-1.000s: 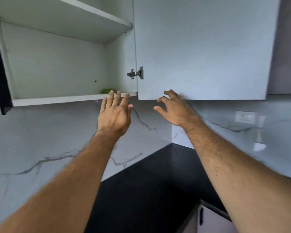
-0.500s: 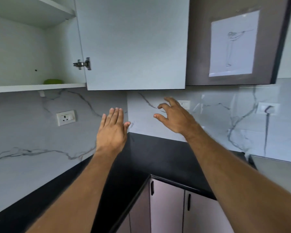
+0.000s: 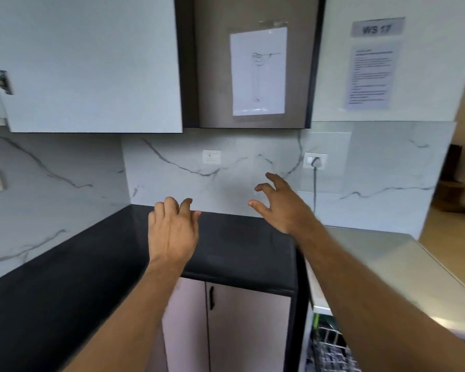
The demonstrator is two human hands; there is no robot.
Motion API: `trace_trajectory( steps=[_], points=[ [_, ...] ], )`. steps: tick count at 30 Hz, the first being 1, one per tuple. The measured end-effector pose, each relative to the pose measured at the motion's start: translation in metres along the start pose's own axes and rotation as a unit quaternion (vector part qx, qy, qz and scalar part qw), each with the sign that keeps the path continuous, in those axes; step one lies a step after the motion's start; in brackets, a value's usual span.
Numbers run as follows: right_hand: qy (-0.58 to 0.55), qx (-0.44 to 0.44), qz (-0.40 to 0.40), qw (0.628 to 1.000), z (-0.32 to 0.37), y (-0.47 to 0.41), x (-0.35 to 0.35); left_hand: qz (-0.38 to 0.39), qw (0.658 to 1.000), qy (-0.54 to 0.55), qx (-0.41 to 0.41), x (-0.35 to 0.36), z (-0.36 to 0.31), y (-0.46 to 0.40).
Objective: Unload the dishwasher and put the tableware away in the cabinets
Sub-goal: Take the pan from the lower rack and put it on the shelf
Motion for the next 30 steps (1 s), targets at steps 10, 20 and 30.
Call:
trace_trajectory(
  steps=[10, 20, 30],
  points=[
    [0.032, 0.103, 0.018, 0.994, -0.142, 0.122, -0.051, -0.009, 0.988, 0.123, 0.093, 0.012, -0.145, 0.102],
    [0.084, 0.189, 0.037, 0.978, -0.186, 0.207, -0.075, 0.018, 0.967, 0.217, 0.131, 0.019, -0.21, 0.154],
    [0.103, 0.306, 0.079, 0.943, -0.203, 0.318, -0.087, 0.172, 0.942, 0.235, 0.167, 0.039, -0.233, 0.249]
  ],
)
Point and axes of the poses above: each hand's wrist, its own y-axis away from the middle knuckle, its own x-axis out of the palm, z = x × y, the point moved 9 cm from there along -y, towards the middle knuckle, and after that the axes turned 15 degrees about -z, right-handed, at the moved point
